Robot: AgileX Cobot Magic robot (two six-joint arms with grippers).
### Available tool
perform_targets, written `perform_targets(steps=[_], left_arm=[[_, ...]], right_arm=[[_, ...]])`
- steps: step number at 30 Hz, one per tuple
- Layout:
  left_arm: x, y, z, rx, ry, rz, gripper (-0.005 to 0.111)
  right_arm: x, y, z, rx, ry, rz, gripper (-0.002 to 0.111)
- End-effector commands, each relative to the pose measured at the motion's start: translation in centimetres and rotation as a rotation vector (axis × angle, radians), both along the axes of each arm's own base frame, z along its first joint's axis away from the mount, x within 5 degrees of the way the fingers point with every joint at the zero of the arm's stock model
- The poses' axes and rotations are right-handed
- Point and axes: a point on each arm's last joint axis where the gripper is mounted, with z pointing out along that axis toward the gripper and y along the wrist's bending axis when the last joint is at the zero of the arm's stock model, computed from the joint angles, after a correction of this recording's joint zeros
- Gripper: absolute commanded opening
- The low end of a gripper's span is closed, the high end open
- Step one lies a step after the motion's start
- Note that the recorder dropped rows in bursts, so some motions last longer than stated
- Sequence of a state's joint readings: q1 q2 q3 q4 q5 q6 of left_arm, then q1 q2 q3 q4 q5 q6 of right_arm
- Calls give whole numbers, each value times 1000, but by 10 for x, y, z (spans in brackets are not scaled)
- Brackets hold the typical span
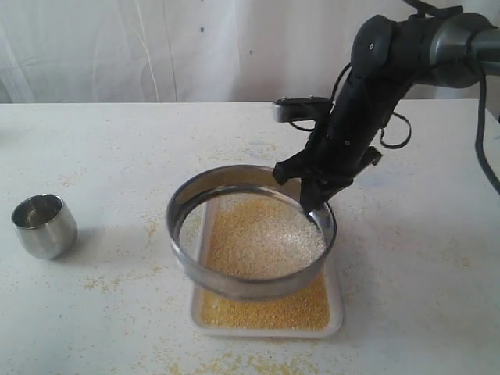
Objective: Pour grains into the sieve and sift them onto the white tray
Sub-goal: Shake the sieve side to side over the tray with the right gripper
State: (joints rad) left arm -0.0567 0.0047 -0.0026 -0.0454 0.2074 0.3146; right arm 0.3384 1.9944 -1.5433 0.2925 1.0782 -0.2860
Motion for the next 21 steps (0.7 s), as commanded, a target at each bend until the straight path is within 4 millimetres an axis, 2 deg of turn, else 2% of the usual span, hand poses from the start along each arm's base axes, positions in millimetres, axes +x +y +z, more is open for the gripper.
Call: perform_targets(steps=[1,2,3,4,5,6,7,8,9,10,11,12,13,15,16,18,19,20,21], left_arm=[[0,0,-1,-7,0,-5,1],[0,0,-1,-7,0,-5,1],[0,0,-1,-7,0,-5,1],[0,0,-1,-7,0,-5,1],[0,0,-1,-7,0,-5,1],[0,0,-1,-7,0,-5,1],[0,0,-1,-7,0,-5,1],[0,0,-1,-7,0,-5,1],[0,0,-1,-7,0,-5,1],[0,0,-1,-7,0,-5,1],[0,0,-1,-7,0,-5,1],[0,0,-1,-7,0,-5,1],[0,0,-1,-7,0,-5,1],[0,0,-1,-7,0,-5,1],[0,0,-1,-7,0,-5,1],[0,0,-1,-7,0,-5,1],[0,0,-1,-7,0,-5,1],[0,0,-1,-7,0,-5,1],[0,0,-1,-7,0,-5,1]], right_arm=[[-16,14,15,224,18,366,0],[-1,1,12,86,-52,147,0],[9,-13,11,-27,-73,-221,0],[6,-9,12,-15,-62,-143,0],[-12,9,17,157,-6,260,0],[-17,13,20,222,10,349,0],[-10,9,18,164,-34,278,0],[2,0,15,59,-87,73,0],[6,-9,13,-13,-54,-218,0],[-1,-2,14,11,-26,-103,0],[-20,17,18,180,44,296,0],[-21,19,20,218,9,383,0],[-15,15,17,147,-16,296,0],[3,-1,14,-23,-94,-89,0],[-1,2,15,-15,-46,-121,0],[-23,22,21,180,38,309,0],[-25,28,24,251,1,409,0],[-25,30,25,268,-13,438,0],[-22,25,23,218,-18,371,0]])
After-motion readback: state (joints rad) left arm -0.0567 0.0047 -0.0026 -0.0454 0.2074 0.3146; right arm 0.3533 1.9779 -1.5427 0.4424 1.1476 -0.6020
